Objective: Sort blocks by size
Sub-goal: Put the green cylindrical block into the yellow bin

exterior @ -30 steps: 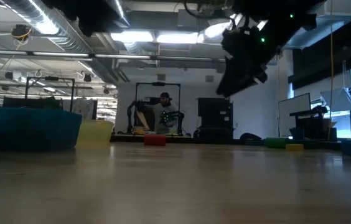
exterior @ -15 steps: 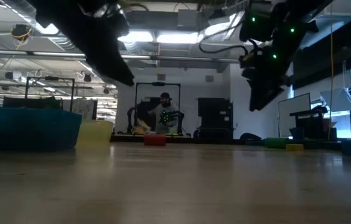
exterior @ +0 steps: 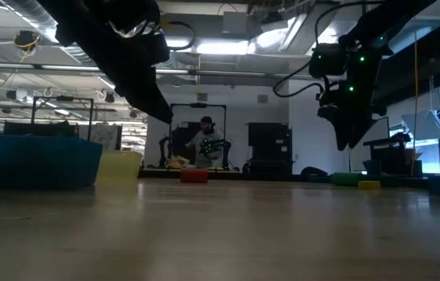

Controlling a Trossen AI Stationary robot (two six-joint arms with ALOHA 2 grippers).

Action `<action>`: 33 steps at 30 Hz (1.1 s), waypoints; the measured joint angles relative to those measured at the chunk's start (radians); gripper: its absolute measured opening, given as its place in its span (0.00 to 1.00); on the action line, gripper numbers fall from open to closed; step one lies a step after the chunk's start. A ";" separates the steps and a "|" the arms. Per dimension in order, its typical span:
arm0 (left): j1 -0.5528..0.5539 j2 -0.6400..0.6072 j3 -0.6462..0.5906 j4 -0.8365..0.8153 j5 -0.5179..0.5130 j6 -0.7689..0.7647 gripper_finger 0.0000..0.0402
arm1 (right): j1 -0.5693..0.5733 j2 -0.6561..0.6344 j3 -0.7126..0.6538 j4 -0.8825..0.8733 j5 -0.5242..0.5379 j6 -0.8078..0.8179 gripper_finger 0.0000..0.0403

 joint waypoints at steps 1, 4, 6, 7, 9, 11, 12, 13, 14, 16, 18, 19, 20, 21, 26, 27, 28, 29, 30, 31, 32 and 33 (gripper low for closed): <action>0.000 0.000 0.000 -0.001 0.000 0.002 0.57 | -0.009 0.002 0.000 0.008 -0.018 -0.020 0.48; 0.004 0.000 0.000 0.001 0.000 0.006 0.57 | -0.034 0.026 -0.016 0.045 -0.060 -0.056 0.48; 0.004 -0.001 0.000 -0.008 0.000 0.006 0.57 | -0.050 0.049 -0.031 0.076 -0.093 -0.069 0.48; 0.003 -0.001 0.000 -0.015 0.000 0.008 0.57 | -0.057 0.063 -0.035 0.091 -0.102 -0.076 0.48; 0.003 -0.001 0.000 -0.015 0.000 0.010 0.57 | -0.064 0.096 -0.038 0.107 -0.103 -0.081 0.48; 0.003 -0.001 0.000 -0.013 0.000 0.010 0.57 | -0.064 0.127 -0.039 0.110 -0.093 -0.084 0.48; 0.003 -0.001 0.000 -0.013 0.000 0.010 0.57 | -0.064 0.144 -0.039 0.122 -0.083 -0.089 0.48; 0.003 -0.001 0.000 -0.013 0.000 0.010 0.57 | -0.064 0.158 -0.039 0.132 -0.071 -0.097 0.48; 0.003 -0.001 0.000 -0.013 0.000 0.010 0.57 | -0.064 0.173 -0.039 0.138 -0.058 -0.103 0.48; 0.003 -0.001 0.000 -0.013 0.000 0.010 0.57 | -0.064 0.205 -0.039 0.152 -0.047 -0.107 0.48; 0.003 -0.001 0.000 -0.013 0.000 0.007 0.57 | -0.064 0.230 -0.039 0.156 -0.049 -0.107 0.48; 0.003 -0.001 0.000 -0.013 0.000 0.007 0.57 | -0.064 0.242 -0.039 0.155 -0.051 -0.107 0.48; 0.003 -0.001 0.000 -0.013 0.000 0.007 0.57 | -0.064 0.255 -0.039 0.155 -0.054 -0.107 0.48; 0.003 -0.003 0.000 -0.013 0.000 0.007 0.57 | -0.064 0.265 -0.039 0.152 -0.063 -0.107 0.48; 0.002 -0.038 0.000 -0.023 0.000 0.006 0.57 | -0.061 0.282 -0.036 0.155 -0.086 -0.107 0.38; 0.001 -0.053 0.000 -0.031 0.000 0.006 0.57 | -0.061 0.282 -0.035 0.155 -0.085 -0.108 0.35; -0.001 -0.068 0.000 -0.045 0.000 0.006 0.57 | -0.061 0.282 -0.035 0.155 -0.085 -0.110 0.33; -0.005 -0.088 0.000 -0.058 0.000 0.004 0.57 | -0.062 0.282 -0.035 0.155 -0.087 -0.110 0.33; -0.010 -0.107 0.000 -0.071 0.000 0.001 0.57 | -0.062 0.282 -0.035 0.155 -0.088 -0.113 0.33; -0.017 -0.127 0.000 -0.080 0.000 0.000 0.57 | -0.062 0.282 -0.035 0.155 -0.087 -0.118 0.33; -0.024 -0.152 0.000 -0.092 0.000 -0.002 0.57 | -0.062 0.282 -0.035 0.155 -0.088 -0.126 0.33; -0.032 -0.176 0.000 -0.111 0.000 -0.003 0.57 | -0.061 0.282 -0.032 0.153 -0.089 -0.131 0.33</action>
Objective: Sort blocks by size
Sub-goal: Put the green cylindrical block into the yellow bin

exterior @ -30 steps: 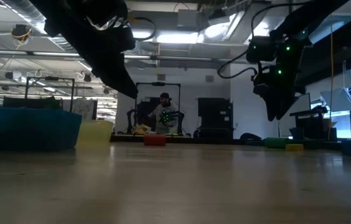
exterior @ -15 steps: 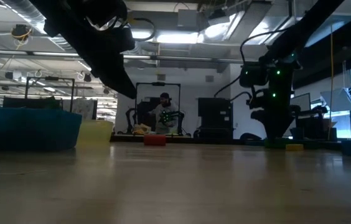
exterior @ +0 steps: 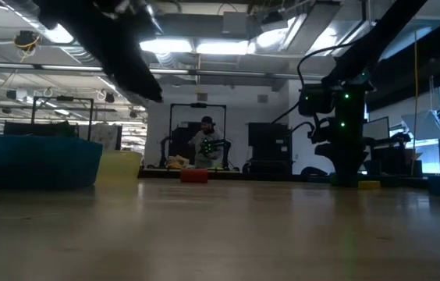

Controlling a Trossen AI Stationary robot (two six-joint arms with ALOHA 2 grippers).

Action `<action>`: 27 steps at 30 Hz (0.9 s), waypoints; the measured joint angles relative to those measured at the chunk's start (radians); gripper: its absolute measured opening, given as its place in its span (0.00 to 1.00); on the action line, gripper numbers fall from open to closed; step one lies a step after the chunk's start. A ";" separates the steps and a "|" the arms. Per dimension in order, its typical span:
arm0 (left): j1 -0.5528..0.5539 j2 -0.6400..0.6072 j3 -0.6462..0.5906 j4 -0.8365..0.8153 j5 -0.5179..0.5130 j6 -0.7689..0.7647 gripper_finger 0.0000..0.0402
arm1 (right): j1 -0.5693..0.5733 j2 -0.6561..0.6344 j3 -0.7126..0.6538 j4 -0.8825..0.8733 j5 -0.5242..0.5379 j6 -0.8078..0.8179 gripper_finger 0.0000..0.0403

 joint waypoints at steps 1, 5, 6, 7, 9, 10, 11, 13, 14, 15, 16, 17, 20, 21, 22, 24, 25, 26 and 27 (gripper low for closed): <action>-0.008 -0.024 0.000 -0.012 0.000 -0.001 0.57 | 0.000 0.001 0.005 -0.005 -0.003 -0.001 0.33; -0.028 -0.122 0.000 -0.065 0.000 -0.011 0.57 | 0.015 -0.011 0.036 0.001 -0.030 0.003 0.33; -0.032 -0.148 0.000 -0.073 0.000 -0.016 0.57 | 0.021 -0.021 0.049 0.005 -0.036 0.004 0.33; -0.035 -0.171 0.000 -0.087 0.000 -0.018 0.57 | 0.034 -0.027 0.063 0.011 -0.037 0.004 0.33; -0.040 -0.217 0.000 -0.114 0.000 -0.019 0.57 | 0.062 -0.030 0.086 0.043 -0.040 0.004 0.33; -0.044 -0.236 0.000 -0.130 0.000 -0.022 0.57 | 0.075 -0.031 0.096 0.061 -0.050 0.004 0.33; -0.046 -0.255 0.000 -0.137 -0.002 -0.023 0.57 | 0.090 -0.032 0.107 0.091 -0.067 0.005 0.33; -0.046 -0.293 0.000 -0.153 -0.007 -0.025 0.57 | 0.121 -0.033 0.126 0.189 -0.109 0.006 0.33; -0.046 -0.311 0.000 -0.157 -0.008 -0.025 0.57 | 0.134 -0.034 0.130 0.235 -0.130 0.007 0.33; -0.045 -0.326 0.000 -0.162 -0.008 -0.025 0.57 | 0.148 -0.034 0.130 0.286 -0.150 0.007 0.33; -0.045 -0.341 0.000 -0.169 -0.008 -0.025 0.57 | 0.161 -0.034 0.130 0.345 -0.169 0.007 0.33; -0.045 -0.356 0.000 -0.171 -0.009 -0.024 0.57 | 0.174 -0.034 0.130 0.411 -0.189 0.010 0.33; -0.045 -0.396 0.000 -0.169 -0.010 -0.006 0.57 | 0.208 -0.031 0.130 0.593 -0.207 0.031 0.33; -0.044 -0.406 0.000 -0.166 -0.011 0.006 0.57 | 0.219 -0.027 0.130 0.645 -0.207 0.032 0.33; -0.044 -0.418 0.000 -0.157 -0.011 0.010 0.57 | 0.229 -0.024 0.130 0.694 -0.207 0.032 0.33; -0.043 -0.439 0.000 -0.141 -0.014 0.021 0.57 | 0.248 -0.011 0.131 0.791 -0.206 0.030 0.33; -0.043 -0.450 0.000 -0.136 -0.016 0.029 0.57 | 0.255 -0.004 0.131 0.831 -0.206 0.030 0.33; -0.043 -0.459 0.000 -0.132 -0.016 0.032 0.57 | 0.261 0.004 0.132 0.866 -0.206 0.029 0.33; -0.043 -0.467 0.000 -0.128 -0.016 0.032 0.57 | 0.267 0.016 0.136 0.897 -0.206 0.027 0.33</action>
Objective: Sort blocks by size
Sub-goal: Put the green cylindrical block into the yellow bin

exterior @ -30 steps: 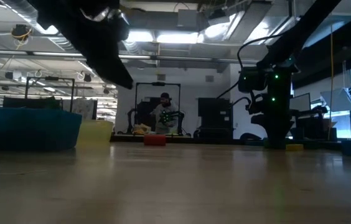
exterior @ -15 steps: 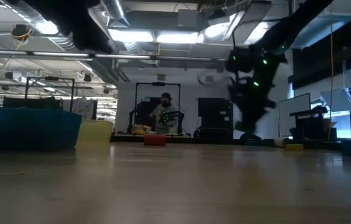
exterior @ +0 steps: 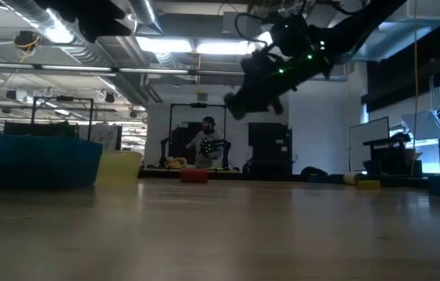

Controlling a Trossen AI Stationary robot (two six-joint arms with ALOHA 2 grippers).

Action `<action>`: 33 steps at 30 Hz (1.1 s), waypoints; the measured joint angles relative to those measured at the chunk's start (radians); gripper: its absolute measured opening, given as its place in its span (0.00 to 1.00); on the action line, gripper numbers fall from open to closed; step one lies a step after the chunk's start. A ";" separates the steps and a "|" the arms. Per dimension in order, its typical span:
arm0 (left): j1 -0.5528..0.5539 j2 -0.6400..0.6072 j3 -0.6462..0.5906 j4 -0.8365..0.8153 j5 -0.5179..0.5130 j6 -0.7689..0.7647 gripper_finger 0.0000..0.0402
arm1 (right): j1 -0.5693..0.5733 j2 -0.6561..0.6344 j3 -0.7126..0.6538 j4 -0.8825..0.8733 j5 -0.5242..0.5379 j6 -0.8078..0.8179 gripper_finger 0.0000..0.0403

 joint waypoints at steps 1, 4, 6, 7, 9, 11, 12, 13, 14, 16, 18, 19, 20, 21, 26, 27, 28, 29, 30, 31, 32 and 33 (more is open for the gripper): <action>0.000 -0.010 0.000 -0.001 -0.002 0.000 0.57 | 0.006 0.014 0.007 0.029 0.000 -0.001 0.33; 0.000 -0.034 0.000 0.000 -0.022 0.003 0.57 | 0.013 0.073 0.052 0.075 0.000 -0.002 0.33; 0.000 -0.047 0.000 0.001 -0.034 0.003 0.57 | 0.018 0.123 0.100 0.072 -0.001 -0.002 0.33; 0.000 -0.053 0.000 0.001 -0.036 0.003 0.57 | 0.019 0.152 0.129 0.072 -0.005 -0.002 0.33; 0.000 -0.065 0.000 0.001 -0.037 0.003 0.57 | 0.027 0.212 0.195 0.070 -0.006 -0.002 0.33; 0.000 -0.074 0.000 0.005 -0.037 0.003 0.57 | 0.031 0.274 0.274 0.068 -0.008 -0.003 0.33; 0.000 -0.077 0.000 0.005 -0.037 0.003 0.57 | 0.037 0.304 0.313 0.068 -0.009 -0.003 0.33; 0.000 -0.080 0.000 0.004 -0.037 0.003 0.57 | 0.042 0.335 0.356 0.068 -0.010 -0.003 0.33; 0.000 -0.083 0.000 0.005 -0.037 0.003 0.57 | 0.044 0.367 0.398 0.071 -0.014 -0.003 0.33; 0.000 -0.088 0.000 0.003 -0.037 0.003 0.57 | 0.051 0.427 0.484 0.066 -0.018 -0.003 0.33; 0.000 -0.094 0.000 0.004 -0.037 0.003 0.57 | 0.051 0.486 0.566 0.066 -0.026 -0.003 0.33; -0.001 -0.095 0.000 0.004 -0.037 0.003 0.57 | 0.052 0.513 0.606 0.066 -0.032 -0.001 0.33; 0.000 -0.096 0.000 0.005 -0.037 0.003 0.57 | 0.054 0.542 0.647 0.066 -0.033 0.002 0.33; 0.000 -0.096 0.000 0.005 -0.037 0.003 0.57 | 0.054 0.567 0.687 0.067 -0.034 0.004 0.33; -0.001 -0.096 0.000 0.003 -0.037 -0.005 0.57 | 0.055 0.712 0.886 0.061 -0.064 0.026 0.34; -0.001 -0.096 0.000 0.004 -0.037 -0.003 0.57 | 0.055 0.738 0.923 0.048 -0.067 0.026 0.34; -0.002 -0.096 0.000 0.005 -0.037 0.001 0.57 | 0.055 0.770 0.968 0.049 -0.067 0.027 0.34; -0.001 -0.096 0.000 0.009 -0.037 0.003 0.57 | 0.055 0.795 1.005 0.044 -0.068 0.027 0.34; 0.001 -0.096 0.000 0.015 -0.037 0.003 0.57 | 0.055 0.822 1.043 0.032 -0.069 0.027 0.34; 0.000 -0.096 0.000 0.022 -0.037 0.003 0.57 | 0.055 0.850 1.082 0.040 -0.069 0.026 0.34; -0.001 -0.096 0.000 0.031 -0.037 0.003 0.57 | 0.055 0.871 1.111 0.033 -0.068 0.027 0.34; -0.001 -0.096 0.000 0.033 -0.037 0.003 0.57 | 0.055 0.897 1.140 0.037 -0.066 0.027 0.34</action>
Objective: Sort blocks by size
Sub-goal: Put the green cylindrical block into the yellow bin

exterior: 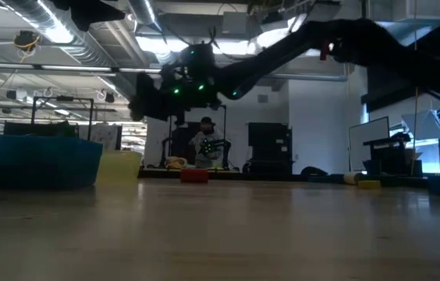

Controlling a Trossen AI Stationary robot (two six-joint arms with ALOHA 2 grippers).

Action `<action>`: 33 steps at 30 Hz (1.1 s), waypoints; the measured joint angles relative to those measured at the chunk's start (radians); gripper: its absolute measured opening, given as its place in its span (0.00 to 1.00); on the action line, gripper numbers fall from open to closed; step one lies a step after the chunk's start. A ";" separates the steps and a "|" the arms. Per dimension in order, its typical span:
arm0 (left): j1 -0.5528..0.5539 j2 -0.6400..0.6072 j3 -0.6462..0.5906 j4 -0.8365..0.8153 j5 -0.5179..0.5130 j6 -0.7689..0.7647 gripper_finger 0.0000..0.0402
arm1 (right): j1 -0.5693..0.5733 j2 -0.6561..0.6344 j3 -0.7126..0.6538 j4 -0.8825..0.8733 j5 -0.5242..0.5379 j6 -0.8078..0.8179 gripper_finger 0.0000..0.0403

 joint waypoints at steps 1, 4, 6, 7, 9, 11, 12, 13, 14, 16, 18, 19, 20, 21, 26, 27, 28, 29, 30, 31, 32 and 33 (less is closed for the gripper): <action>0.000 0.000 0.000 0.000 0.000 0.001 0.57 | 0.000 0.023 0.027 0.007 0.006 0.000 0.34; 0.000 0.004 0.000 -0.001 0.000 0.008 0.57 | 0.002 0.082 0.086 0.013 0.021 0.002 0.34; 0.000 0.005 0.000 -0.003 0.000 0.009 0.57 | 0.006 0.113 0.112 0.009 0.034 0.006 0.34; 0.000 0.008 0.000 -0.003 0.000 0.009 0.57 | 0.006 0.127 0.122 0.008 0.034 0.006 0.34; 0.000 0.008 0.000 -0.004 0.000 0.019 0.57 | 0.006 0.146 0.132 0.008 0.034 0.006 0.34; 0.000 0.009 0.000 -0.007 0.000 0.022 0.57 | 0.006 0.159 0.137 0.012 0.039 0.006 0.34; 0.000 0.009 0.000 -0.007 0.000 0.022 0.57 | 0.006 0.161 0.137 0.004 0.044 0.005 0.34; 0.000 0.009 0.000 -0.007 0.000 0.023 0.57 | 0.006 0.168 0.137 0.007 0.055 0.000 0.34; 0.000 0.008 0.000 -0.007 0.000 0.026 0.57 | 0.006 0.171 0.137 0.009 0.064 -0.003 0.34; 0.000 0.009 0.000 -0.007 0.000 0.029 0.57 | 0.005 0.176 0.137 0.003 0.071 -0.010 0.34; 0.000 0.008 0.000 -0.007 0.000 0.030 0.57 | 0.005 0.176 0.137 0.004 0.081 -0.033 0.34; 0.000 0.008 0.000 -0.007 0.000 0.030 0.57 | 0.006 0.176 0.137 0.009 0.085 -0.040 0.34; 0.000 0.009 0.000 -0.007 0.000 0.030 0.57 | 0.006 0.176 0.137 0.013 0.085 -0.046 0.34; 0.000 0.008 0.000 -0.007 0.000 0.030 0.57 | 0.006 0.176 0.137 0.012 0.085 -0.050 0.34; 0.000 0.009 0.000 -0.007 0.000 0.032 0.57 | 0.006 0.198 0.139 0.022 0.086 -0.060 0.34; 0.000 0.009 0.000 -0.007 0.000 0.032 0.57 | 0.006 0.207 0.138 0.037 0.081 -0.062 0.34; 0.000 0.009 0.000 -0.007 0.000 0.032 0.57 | 0.006 0.211 0.137 0.049 0.077 -0.062 0.34; 0.000 0.008 0.000 -0.007 0.000 0.031 0.57 | 0.006 0.211 0.136 0.043 0.076 -0.062 0.34; 0.000 0.008 0.000 -0.007 0.000 0.031 0.57 | 0.006 0.211 0.136 0.049 0.076 -0.062 0.34; 0.000 0.008 0.000 -0.007 0.000 0.031 0.57 | 0.006 0.209 0.137 0.048 0.077 -0.062 0.34; 0.000 0.008 0.000 -0.007 0.000 0.032 0.57 | 0.006 0.208 0.137 0.044 0.077 -0.062 0.34; 0.000 0.008 0.000 -0.007 0.000 0.034 0.57 | 0.006 0.208 0.137 0.039 0.077 -0.062 0.34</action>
